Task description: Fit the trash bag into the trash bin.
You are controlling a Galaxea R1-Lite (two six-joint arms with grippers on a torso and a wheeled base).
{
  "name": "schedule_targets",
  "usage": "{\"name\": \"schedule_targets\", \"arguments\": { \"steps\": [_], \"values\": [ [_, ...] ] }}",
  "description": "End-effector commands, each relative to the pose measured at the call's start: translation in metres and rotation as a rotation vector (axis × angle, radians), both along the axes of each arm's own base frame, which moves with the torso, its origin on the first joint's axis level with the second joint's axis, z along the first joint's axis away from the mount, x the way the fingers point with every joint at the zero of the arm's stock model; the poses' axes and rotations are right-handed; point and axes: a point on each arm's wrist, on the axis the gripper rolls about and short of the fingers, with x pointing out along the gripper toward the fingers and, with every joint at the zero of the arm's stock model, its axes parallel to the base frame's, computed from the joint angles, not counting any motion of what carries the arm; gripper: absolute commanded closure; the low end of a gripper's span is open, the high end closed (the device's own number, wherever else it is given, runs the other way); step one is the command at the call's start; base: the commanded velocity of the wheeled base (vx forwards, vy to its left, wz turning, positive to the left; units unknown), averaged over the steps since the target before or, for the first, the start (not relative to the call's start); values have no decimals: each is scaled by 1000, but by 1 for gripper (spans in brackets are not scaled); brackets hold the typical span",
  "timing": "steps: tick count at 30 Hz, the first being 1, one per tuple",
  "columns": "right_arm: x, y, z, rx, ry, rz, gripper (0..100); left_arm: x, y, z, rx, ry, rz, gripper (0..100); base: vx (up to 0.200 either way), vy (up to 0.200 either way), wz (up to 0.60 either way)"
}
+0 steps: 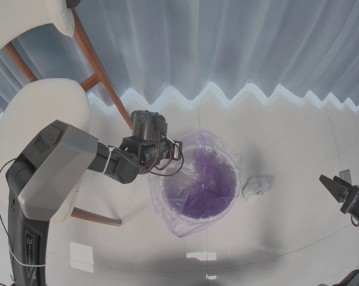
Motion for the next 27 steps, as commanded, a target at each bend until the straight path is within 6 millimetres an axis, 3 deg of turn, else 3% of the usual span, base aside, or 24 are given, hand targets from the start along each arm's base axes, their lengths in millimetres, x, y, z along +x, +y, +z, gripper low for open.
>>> {"name": "schedule_targets", "arguments": {
  "steps": [1,12,20,27],
  "values": [
    [0,0,0,-2,0,-6,0,7,6,0,-6,-8,19,100,0,0,0],
    [1,0,2,-7,-7,-8,0,32,24,-36,-3,10,80,100,0,0,0],
    [1,0,2,-11,-10,-9,0,50,20,-52,-54,14,107,100,0,0,0],
    [1,0,2,-11,-10,-9,0,52,17,-48,-226,87,173,100,0,0,0]
  ]
}}
